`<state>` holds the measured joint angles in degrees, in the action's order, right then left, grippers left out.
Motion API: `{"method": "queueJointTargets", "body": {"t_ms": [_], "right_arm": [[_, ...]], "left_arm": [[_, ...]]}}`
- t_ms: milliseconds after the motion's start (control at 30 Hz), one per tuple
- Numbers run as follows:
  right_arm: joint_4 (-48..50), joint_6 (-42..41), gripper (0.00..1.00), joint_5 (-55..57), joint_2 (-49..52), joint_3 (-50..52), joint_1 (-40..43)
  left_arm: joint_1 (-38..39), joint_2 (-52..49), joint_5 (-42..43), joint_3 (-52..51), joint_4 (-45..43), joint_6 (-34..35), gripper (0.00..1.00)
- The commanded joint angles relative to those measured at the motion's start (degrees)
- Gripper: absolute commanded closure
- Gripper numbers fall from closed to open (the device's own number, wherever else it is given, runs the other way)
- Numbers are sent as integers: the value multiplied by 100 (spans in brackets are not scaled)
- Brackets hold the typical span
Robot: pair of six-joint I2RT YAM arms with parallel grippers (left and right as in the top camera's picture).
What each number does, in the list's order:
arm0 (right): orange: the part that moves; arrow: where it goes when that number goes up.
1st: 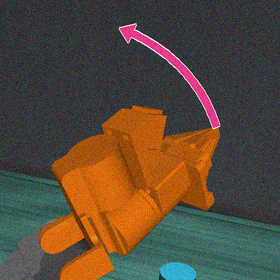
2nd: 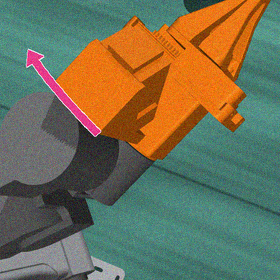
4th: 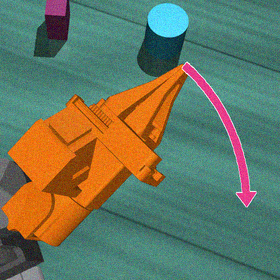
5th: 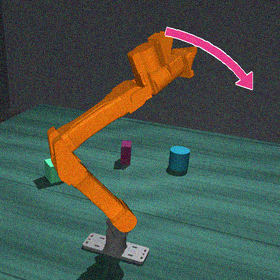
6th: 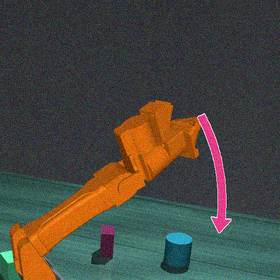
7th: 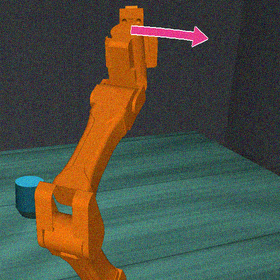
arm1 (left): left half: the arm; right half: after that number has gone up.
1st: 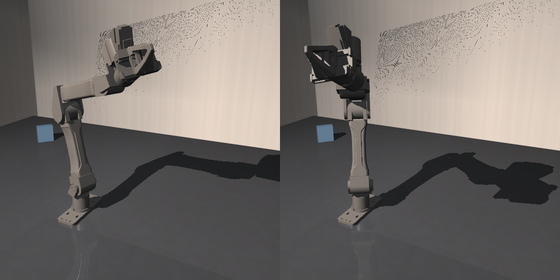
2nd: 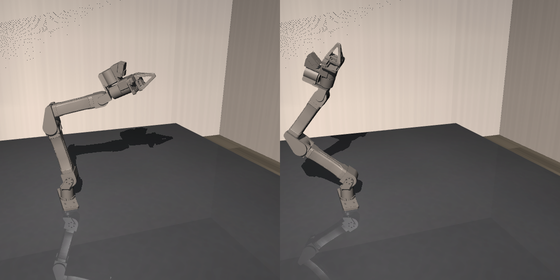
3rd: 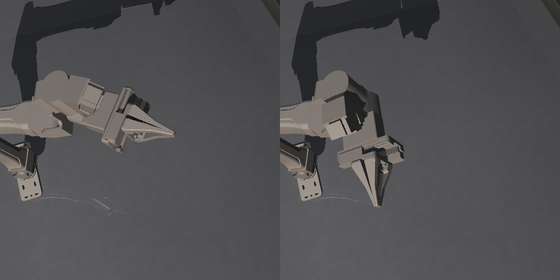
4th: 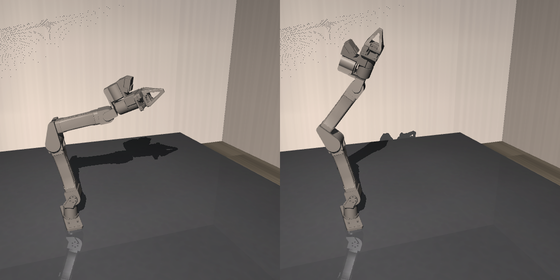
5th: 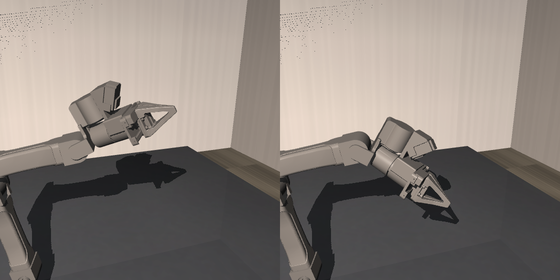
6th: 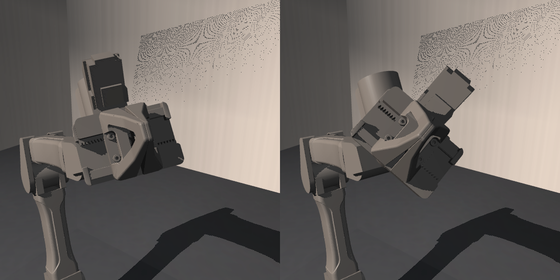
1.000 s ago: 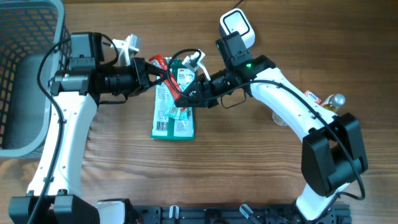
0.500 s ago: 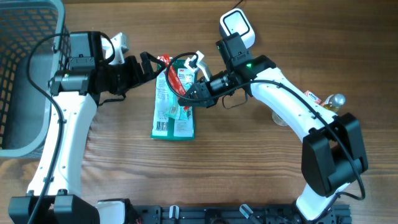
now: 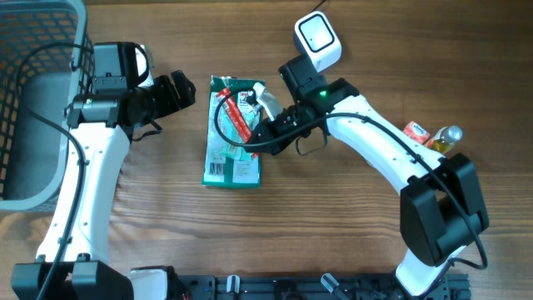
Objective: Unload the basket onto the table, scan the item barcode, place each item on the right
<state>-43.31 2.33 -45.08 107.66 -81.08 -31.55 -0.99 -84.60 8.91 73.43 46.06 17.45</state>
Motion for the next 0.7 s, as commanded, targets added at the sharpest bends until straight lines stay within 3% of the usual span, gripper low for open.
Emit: {"method": "queueJointTargets", "body": {"t_ms": [0,300,667], "right_arm": [[-94,-590,96,1137,-179,11,-13],[-199,-699,96,1403,-179,11,-13],[-199,-702,96,1403,-179,11,-13]], "left_arm": [[-26,-59,-304,-35,81,-31,0],[-26,-59,-1338,-35,428,-92,0],[-26,-59,-1373,-35,435,-90,0]]}}
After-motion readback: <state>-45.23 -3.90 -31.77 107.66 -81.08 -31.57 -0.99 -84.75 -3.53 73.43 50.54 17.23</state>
